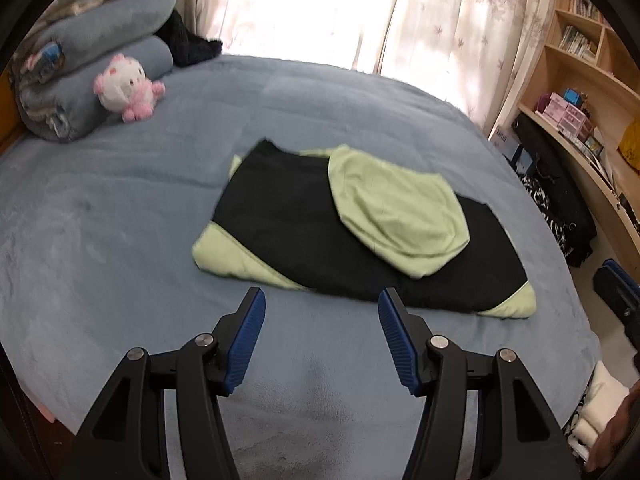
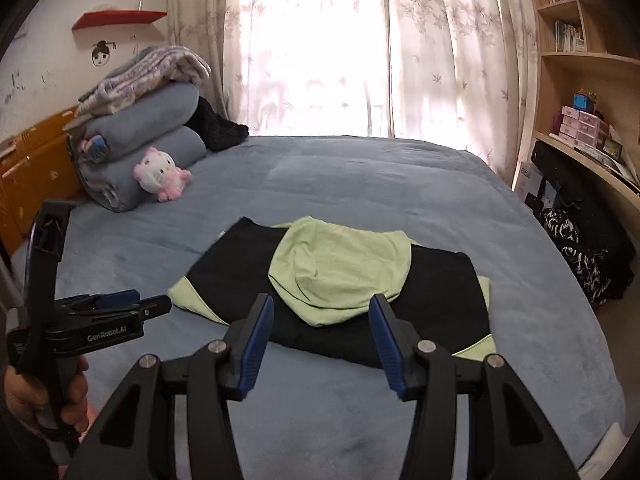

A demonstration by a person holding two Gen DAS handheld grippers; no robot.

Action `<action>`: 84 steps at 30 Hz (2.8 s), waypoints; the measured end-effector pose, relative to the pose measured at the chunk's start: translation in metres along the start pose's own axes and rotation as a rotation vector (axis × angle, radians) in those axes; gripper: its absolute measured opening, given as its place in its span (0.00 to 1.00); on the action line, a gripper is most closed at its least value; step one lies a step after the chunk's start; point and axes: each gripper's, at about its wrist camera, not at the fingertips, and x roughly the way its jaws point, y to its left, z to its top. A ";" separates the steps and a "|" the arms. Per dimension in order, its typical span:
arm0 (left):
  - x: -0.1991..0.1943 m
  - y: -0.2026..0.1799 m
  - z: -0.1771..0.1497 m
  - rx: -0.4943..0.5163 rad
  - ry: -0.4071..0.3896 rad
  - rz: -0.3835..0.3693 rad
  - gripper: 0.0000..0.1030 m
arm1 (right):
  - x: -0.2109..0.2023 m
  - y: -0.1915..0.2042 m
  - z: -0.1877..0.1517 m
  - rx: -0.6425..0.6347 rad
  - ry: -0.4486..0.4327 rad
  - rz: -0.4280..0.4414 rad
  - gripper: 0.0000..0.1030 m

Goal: Fold large clothes

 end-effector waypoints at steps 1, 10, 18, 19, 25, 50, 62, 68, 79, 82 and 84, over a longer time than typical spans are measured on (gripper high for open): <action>0.009 0.002 -0.002 -0.011 0.016 -0.010 0.56 | 0.008 0.002 -0.004 0.007 0.007 -0.007 0.48; 0.095 0.024 -0.016 -0.124 0.168 -0.109 0.56 | 0.085 0.003 -0.031 0.051 0.069 -0.041 0.48; 0.152 0.042 -0.018 -0.204 0.199 -0.162 0.56 | 0.150 0.000 -0.031 0.059 0.126 -0.050 0.30; 0.158 0.045 -0.017 -0.217 0.194 -0.169 0.56 | 0.157 0.000 -0.030 0.061 0.133 -0.050 0.28; 0.189 0.055 -0.003 -0.284 0.169 -0.205 0.56 | 0.196 -0.004 -0.022 0.082 0.143 -0.047 0.24; 0.203 0.032 0.067 -0.272 -0.148 -0.065 0.09 | 0.288 -0.020 -0.046 0.176 0.275 0.000 0.12; 0.147 -0.115 0.096 0.206 -0.367 -0.069 0.07 | 0.281 -0.047 -0.053 0.319 0.284 0.145 0.12; 0.147 -0.202 0.089 0.386 -0.349 -0.152 0.07 | 0.240 -0.098 -0.052 0.462 0.330 0.243 0.12; 0.203 -0.341 0.022 0.621 -0.138 -0.266 0.08 | 0.132 -0.268 -0.101 0.760 0.183 -0.259 0.12; 0.230 -0.357 -0.002 0.672 -0.050 -0.216 0.10 | 0.125 -0.283 -0.119 0.819 0.196 -0.278 0.12; 0.242 -0.361 -0.011 0.686 -0.008 -0.197 0.15 | 0.124 -0.287 -0.127 0.844 0.208 -0.260 0.12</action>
